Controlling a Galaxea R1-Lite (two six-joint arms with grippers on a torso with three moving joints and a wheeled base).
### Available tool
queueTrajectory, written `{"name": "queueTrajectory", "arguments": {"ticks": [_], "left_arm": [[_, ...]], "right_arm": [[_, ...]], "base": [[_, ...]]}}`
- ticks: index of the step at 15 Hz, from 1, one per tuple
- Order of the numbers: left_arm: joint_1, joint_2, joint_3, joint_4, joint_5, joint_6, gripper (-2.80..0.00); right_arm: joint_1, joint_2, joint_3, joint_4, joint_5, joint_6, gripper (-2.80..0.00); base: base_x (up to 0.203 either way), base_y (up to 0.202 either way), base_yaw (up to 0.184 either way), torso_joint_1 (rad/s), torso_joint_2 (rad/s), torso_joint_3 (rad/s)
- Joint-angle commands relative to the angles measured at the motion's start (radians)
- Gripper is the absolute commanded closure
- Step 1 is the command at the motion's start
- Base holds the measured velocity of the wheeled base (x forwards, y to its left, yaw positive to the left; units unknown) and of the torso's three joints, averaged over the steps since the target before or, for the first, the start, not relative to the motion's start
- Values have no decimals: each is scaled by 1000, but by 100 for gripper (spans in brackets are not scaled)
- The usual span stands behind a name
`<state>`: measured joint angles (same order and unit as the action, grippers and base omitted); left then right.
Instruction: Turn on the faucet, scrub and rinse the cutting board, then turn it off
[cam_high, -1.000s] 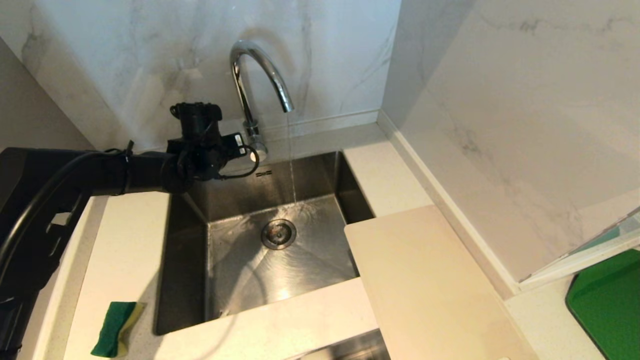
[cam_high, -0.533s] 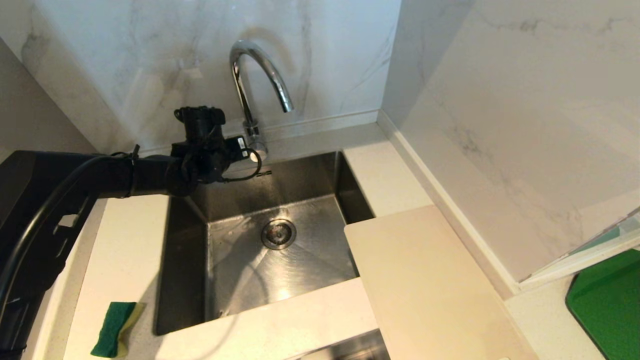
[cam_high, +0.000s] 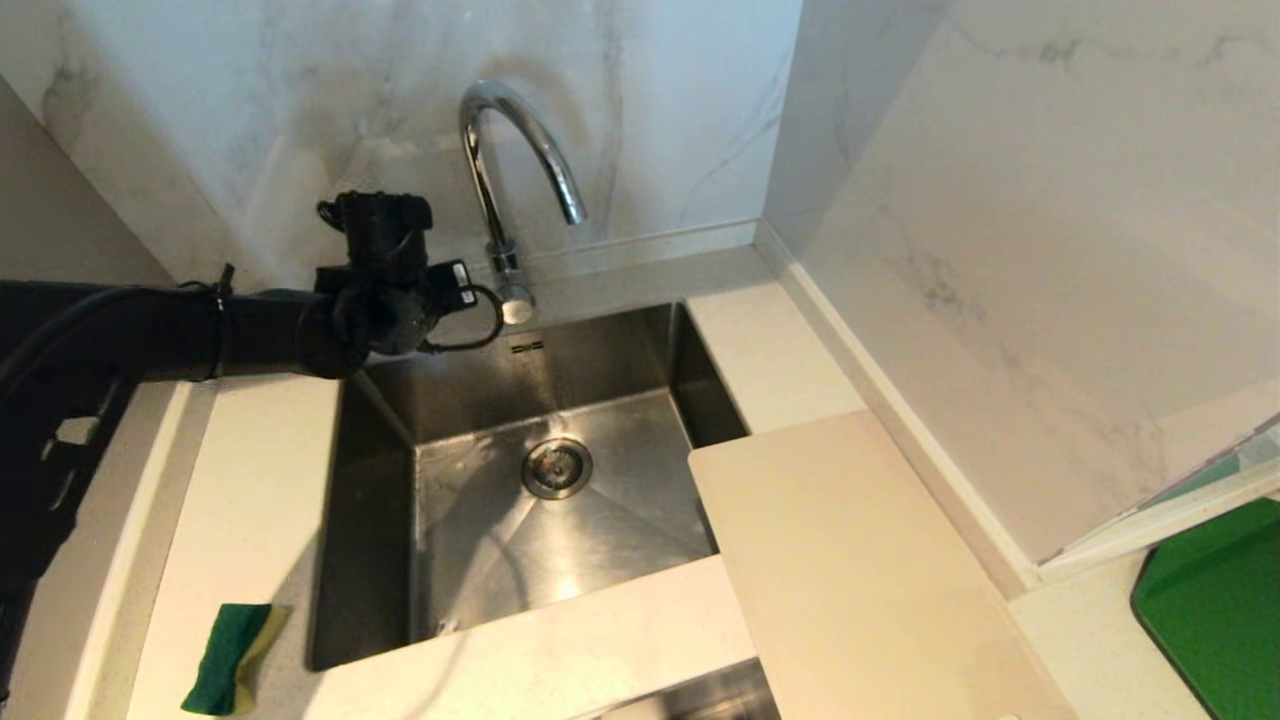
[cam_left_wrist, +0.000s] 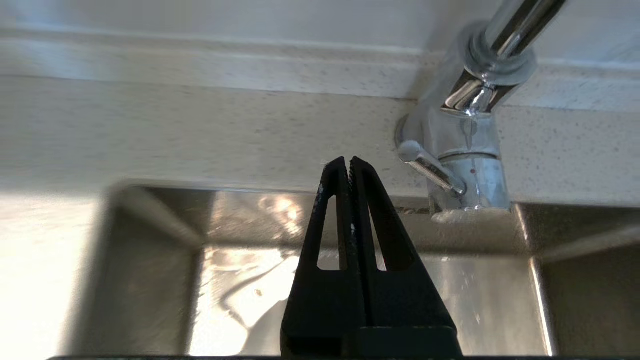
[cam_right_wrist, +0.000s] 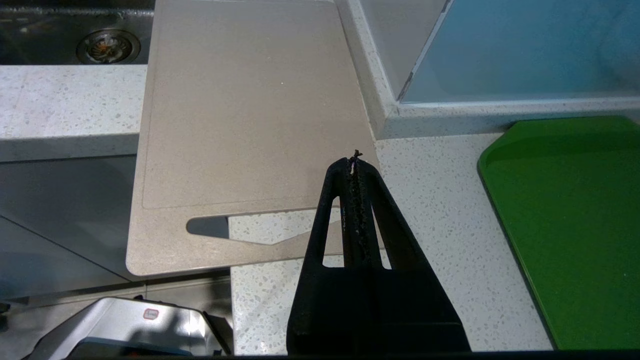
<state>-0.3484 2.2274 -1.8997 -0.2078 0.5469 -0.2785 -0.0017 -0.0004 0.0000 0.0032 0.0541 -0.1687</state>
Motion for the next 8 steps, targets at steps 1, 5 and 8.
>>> {"name": "queueTrajectory", "arguments": {"ticks": [1,5,8], "left_arm": [[49,-124,102,16,2,-3,0],[215,-302,315,22,-54,0,0],[347,-465,479,22,-185,13,0]], "right_arm": [[0,0,2,0,1,-2,0],[0,0,2,0,0,-2,0],[0,0,2,0,0,-2,0]], "base": [[0,0,0,0,0,0],[0,0,0,0,0,0],[0,0,0,0,0,0]]}}
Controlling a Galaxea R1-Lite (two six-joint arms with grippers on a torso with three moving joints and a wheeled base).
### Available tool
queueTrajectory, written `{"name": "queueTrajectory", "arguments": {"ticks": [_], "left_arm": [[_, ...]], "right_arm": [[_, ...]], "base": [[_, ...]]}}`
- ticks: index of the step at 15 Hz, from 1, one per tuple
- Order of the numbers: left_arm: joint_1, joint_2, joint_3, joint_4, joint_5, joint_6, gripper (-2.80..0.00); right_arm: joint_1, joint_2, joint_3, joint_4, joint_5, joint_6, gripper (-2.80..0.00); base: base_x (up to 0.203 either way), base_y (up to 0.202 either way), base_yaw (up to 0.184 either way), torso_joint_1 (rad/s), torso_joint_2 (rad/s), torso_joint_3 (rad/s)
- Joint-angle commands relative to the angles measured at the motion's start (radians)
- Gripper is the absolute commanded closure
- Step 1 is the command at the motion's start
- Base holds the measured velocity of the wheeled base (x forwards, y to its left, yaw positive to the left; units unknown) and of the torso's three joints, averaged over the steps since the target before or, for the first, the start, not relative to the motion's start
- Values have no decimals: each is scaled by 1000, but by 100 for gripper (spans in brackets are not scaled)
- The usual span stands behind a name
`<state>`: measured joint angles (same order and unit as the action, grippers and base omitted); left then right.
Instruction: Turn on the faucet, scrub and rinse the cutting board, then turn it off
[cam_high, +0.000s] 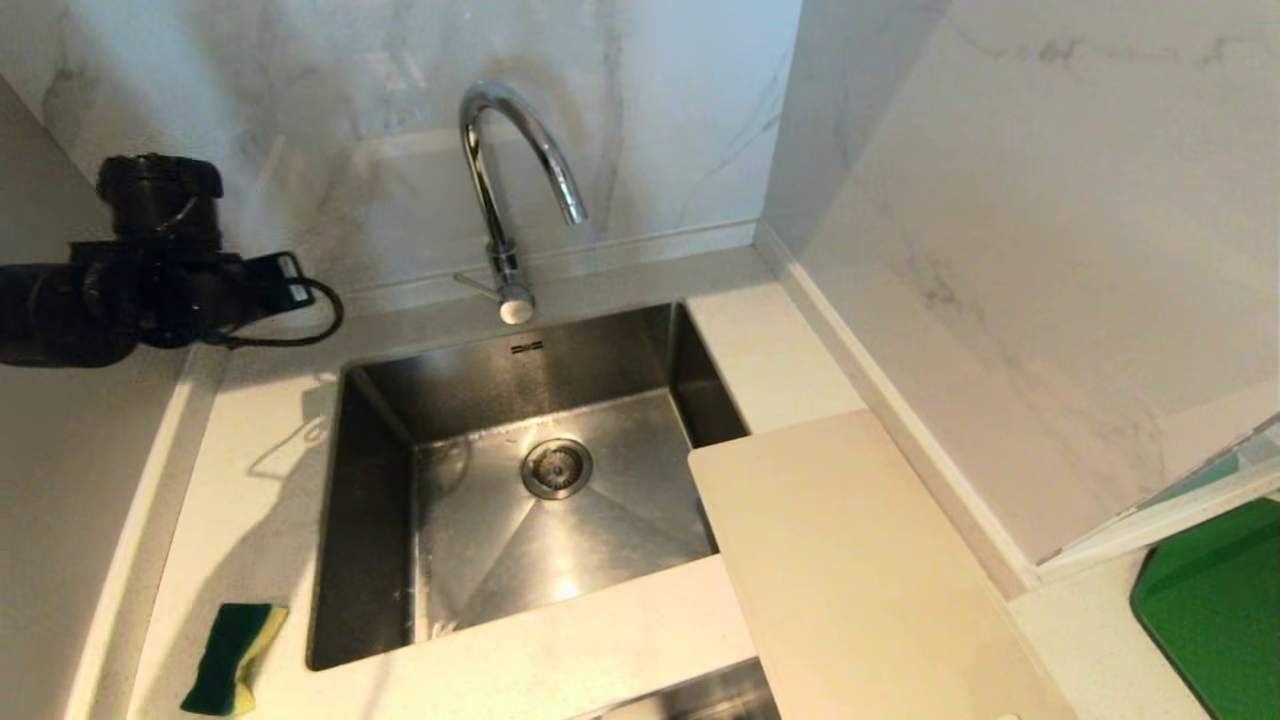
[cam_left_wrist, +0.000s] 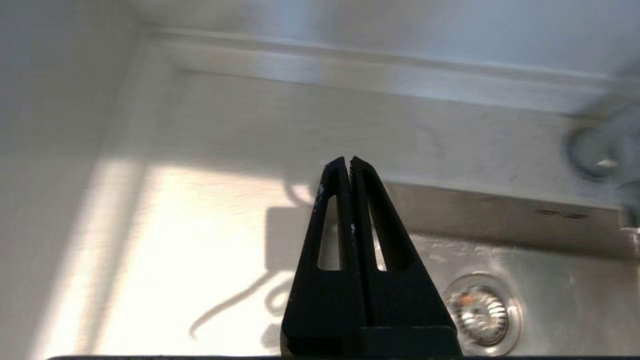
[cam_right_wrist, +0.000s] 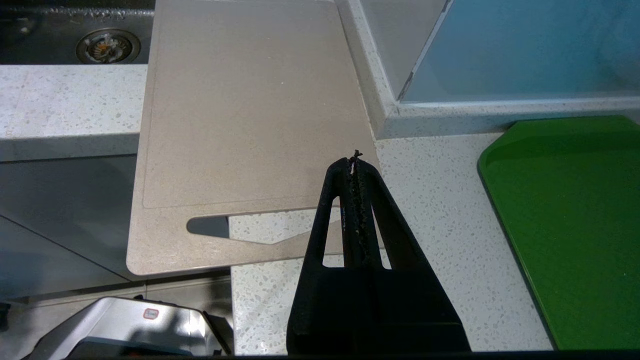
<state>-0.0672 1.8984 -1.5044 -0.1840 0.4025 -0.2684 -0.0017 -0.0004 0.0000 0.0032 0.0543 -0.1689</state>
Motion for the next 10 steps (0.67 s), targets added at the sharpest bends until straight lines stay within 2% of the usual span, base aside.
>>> {"name": "queueTrajectory", "arguments": {"ticks": [1,5,8,10], "left_arm": [[96,-185,130,-1,-75,9,0],[174,-426,367,-2,-213,40,0],[193,-632,614,-2,-296,60,0],[199,-743,800,-5,-324,63,0]], "right_arm": [[0,0,1,0,1,-1,0],[0,0,2,0,1,-1,0],[0,0,0,3,3,6,0],[0,0,1,3,3,6,0]], "base": [[0,0,0,0,0,0],[0,0,0,0,0,0],[0,0,0,0,0,0],[0,0,0,0,0,0]]}}
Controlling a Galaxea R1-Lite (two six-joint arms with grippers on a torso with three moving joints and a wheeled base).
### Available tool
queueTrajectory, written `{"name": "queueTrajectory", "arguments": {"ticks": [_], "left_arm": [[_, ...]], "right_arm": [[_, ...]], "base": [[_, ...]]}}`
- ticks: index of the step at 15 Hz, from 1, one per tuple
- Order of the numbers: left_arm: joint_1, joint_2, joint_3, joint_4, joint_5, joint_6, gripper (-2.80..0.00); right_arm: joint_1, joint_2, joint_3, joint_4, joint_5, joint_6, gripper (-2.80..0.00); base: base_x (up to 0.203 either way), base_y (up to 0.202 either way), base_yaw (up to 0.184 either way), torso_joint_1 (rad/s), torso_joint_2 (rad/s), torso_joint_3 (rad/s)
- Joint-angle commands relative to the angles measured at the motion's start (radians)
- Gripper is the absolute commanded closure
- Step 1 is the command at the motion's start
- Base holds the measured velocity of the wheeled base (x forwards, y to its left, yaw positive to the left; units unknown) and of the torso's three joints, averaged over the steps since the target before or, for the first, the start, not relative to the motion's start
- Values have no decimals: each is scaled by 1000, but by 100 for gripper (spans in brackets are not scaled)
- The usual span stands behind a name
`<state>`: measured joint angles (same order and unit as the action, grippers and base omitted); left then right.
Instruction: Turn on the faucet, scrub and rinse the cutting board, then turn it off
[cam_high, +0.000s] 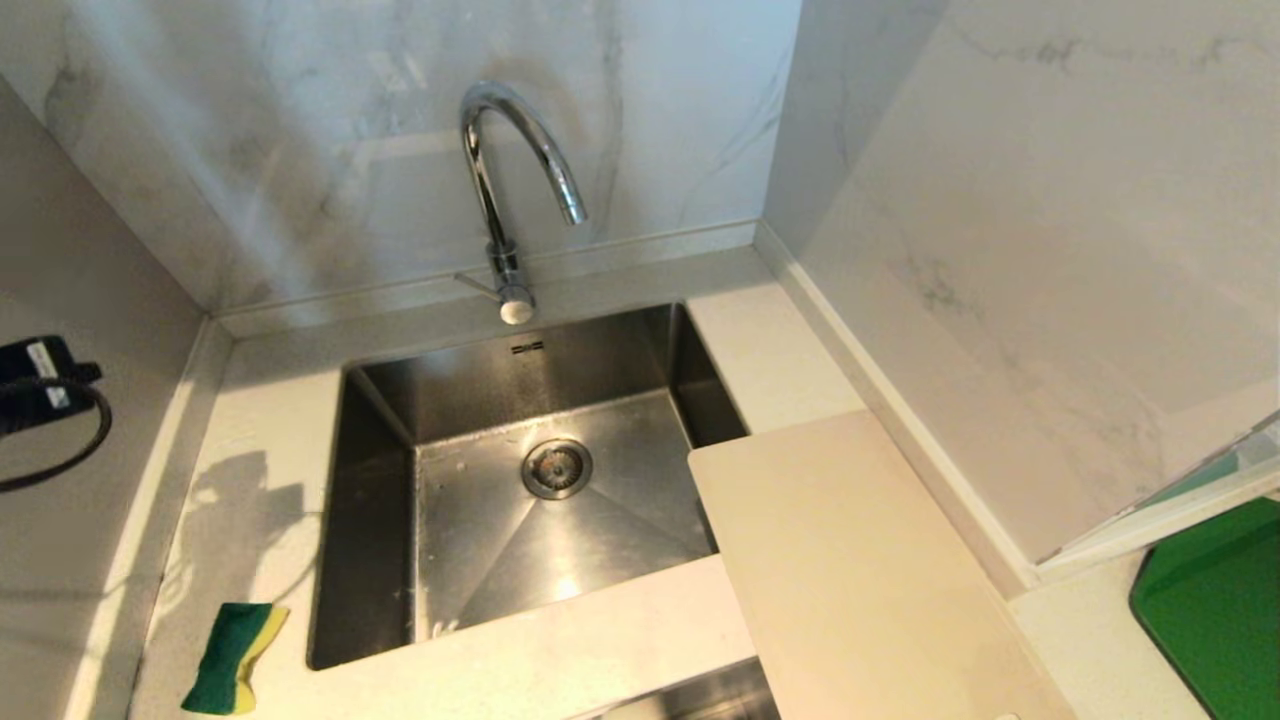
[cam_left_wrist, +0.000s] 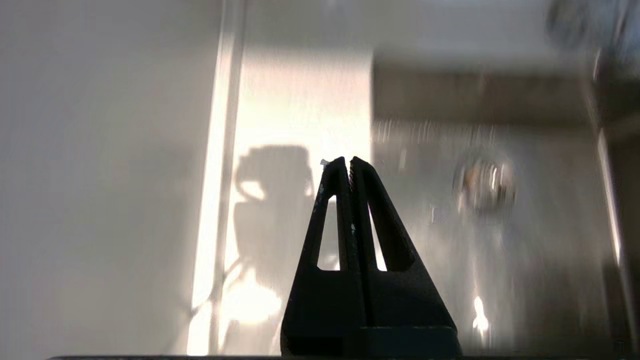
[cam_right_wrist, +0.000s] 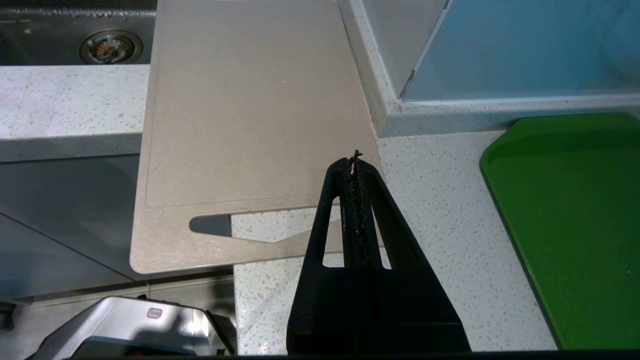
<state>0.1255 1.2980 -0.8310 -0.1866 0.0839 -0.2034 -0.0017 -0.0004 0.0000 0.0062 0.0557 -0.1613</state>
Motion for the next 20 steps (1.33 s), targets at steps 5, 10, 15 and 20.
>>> {"name": "queueTrajectory", "arguments": {"ticks": [5,10,15,20], "left_arm": [[45,-409,438,-4,-60,-3,0],[43,-625,582,28,-75,7,0],[25,-890,721,135,-125,107,0],[-75,-934,737,279,-280,139,0]], "right_arm": [[0,0,2,0,1,-1,0],[0,0,0,0,-1,0,0],[0,0,0,1,-1,3,0],[0,0,0,1,-2,31,0]], "base": [[0,0,0,0,0,0],[0,0,0,0,0,0],[0,0,0,0,0,0],[0,0,0,0,0,0]]}}
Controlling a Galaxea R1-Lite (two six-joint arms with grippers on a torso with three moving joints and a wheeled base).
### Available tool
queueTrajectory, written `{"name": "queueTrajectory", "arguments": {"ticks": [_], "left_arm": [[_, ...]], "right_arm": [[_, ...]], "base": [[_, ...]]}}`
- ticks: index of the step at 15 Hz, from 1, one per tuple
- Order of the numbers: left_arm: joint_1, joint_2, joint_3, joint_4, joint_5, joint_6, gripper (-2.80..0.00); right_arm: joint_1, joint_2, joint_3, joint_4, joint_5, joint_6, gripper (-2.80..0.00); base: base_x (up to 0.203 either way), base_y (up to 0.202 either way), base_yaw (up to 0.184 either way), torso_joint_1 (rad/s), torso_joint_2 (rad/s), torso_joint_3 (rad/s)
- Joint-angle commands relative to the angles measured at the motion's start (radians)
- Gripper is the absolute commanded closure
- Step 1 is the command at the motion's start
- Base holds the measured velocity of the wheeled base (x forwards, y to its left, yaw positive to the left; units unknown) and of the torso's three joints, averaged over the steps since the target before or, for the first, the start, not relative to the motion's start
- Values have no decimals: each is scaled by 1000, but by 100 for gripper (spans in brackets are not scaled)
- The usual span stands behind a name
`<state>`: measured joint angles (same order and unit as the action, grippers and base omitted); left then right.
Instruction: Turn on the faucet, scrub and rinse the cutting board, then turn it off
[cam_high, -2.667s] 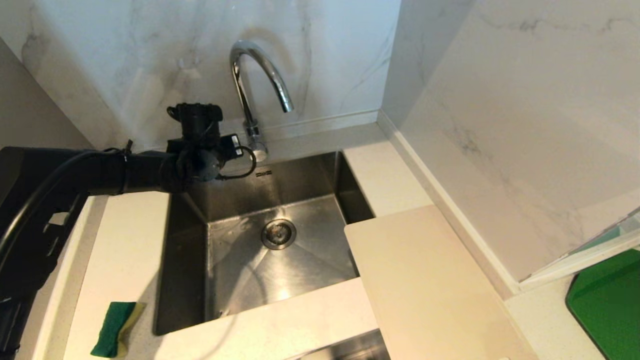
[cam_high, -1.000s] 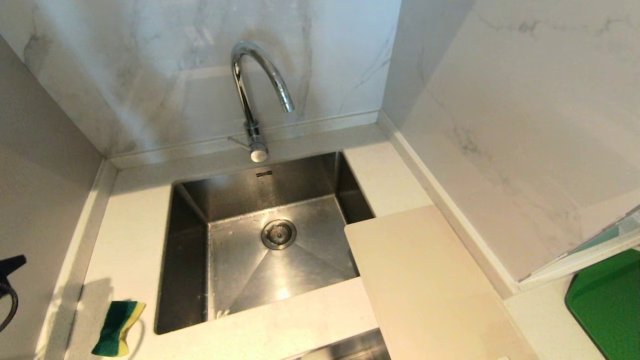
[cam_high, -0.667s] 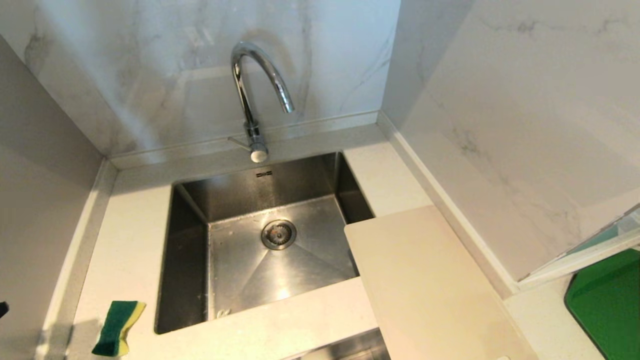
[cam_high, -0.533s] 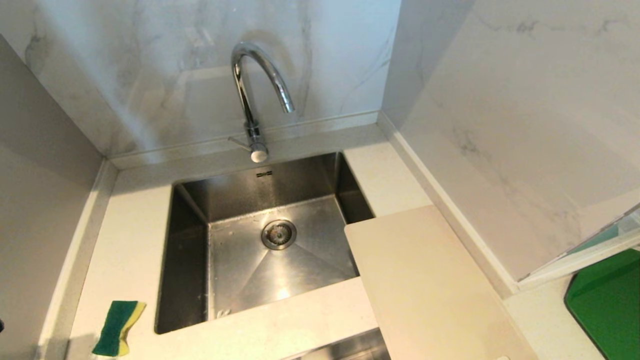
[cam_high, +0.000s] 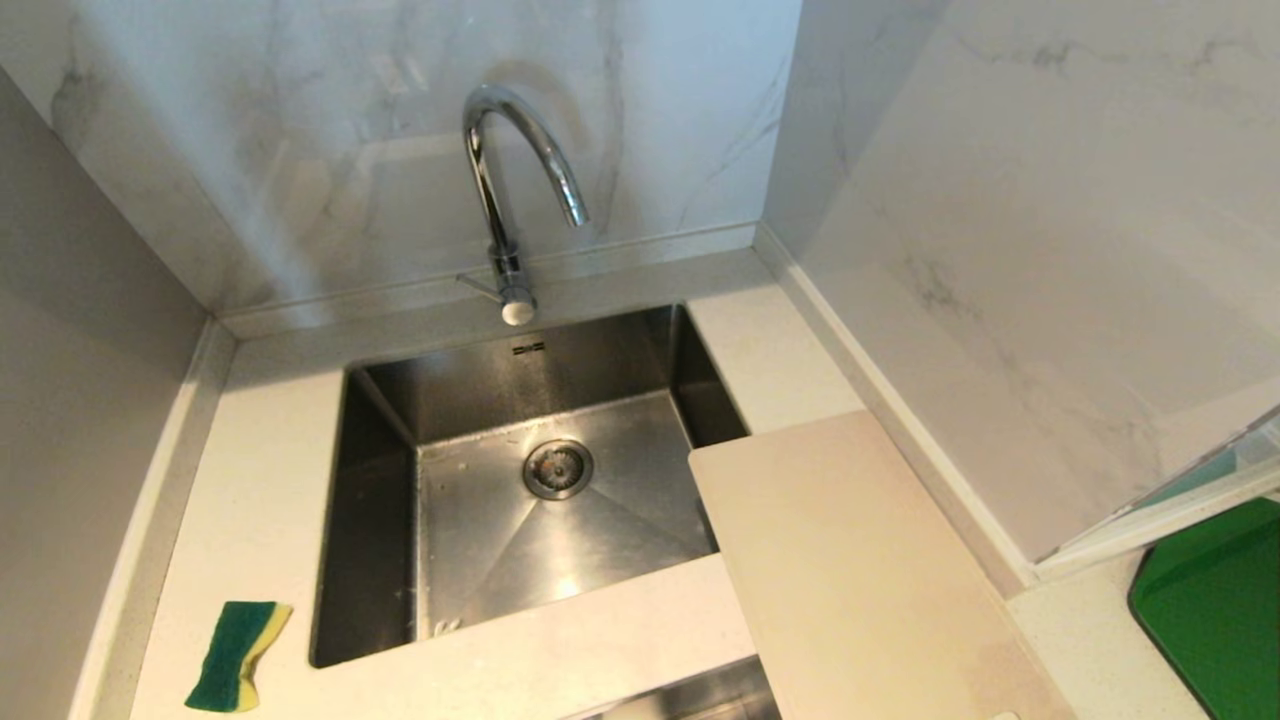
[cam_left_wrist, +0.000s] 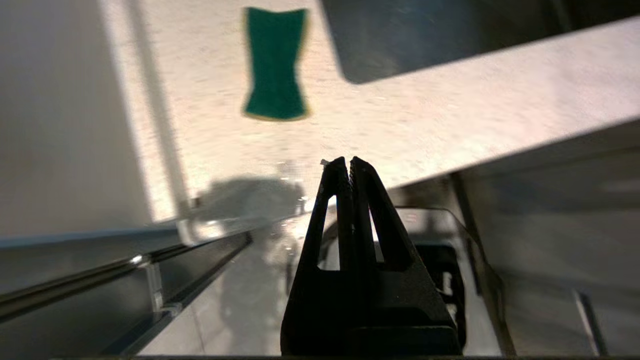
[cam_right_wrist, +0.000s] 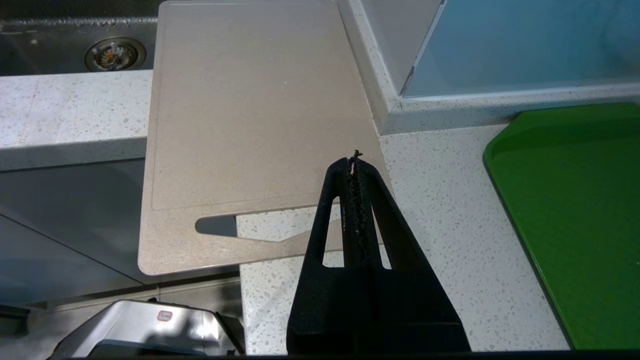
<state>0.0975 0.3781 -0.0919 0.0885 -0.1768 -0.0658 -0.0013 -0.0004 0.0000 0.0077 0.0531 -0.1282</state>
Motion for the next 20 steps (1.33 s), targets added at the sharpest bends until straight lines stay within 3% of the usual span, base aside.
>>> {"name": "queueTrajectory", "arguments": {"ticks": [1,3,6,8,11,14,20], "left_arm": [[-78,-26,2,7,-33,14,0],[-78,-90,6,26,-8,12,0],[-85,-235,20,38,125,33,0],[-90,-348,24,38,157,57,0],[-95,-377,92,-88,177,118,0],[-97,-377,93,-92,181,56,0],[-96,-377,93,-92,180,58,0]], "right_arm": [[0,0,2,0,1,-5,0],[0,0,1,0,1,-6,0],[0,0,2,-3,1,-34,0],[0,0,2,-3,1,-34,0],[0,0,2,-3,-7,-37,0],[0,0,2,-3,-12,-33,0],[0,0,2,-9,-49,102,0]], "base": [[0,0,0,0,0,0],[0,0,0,0,0,0],[0,0,0,0,0,0],[0,0,0,0,0,0],[0,0,0,0,0,0],[0,0,0,0,0,0],[0,0,0,0,0,0]]}}
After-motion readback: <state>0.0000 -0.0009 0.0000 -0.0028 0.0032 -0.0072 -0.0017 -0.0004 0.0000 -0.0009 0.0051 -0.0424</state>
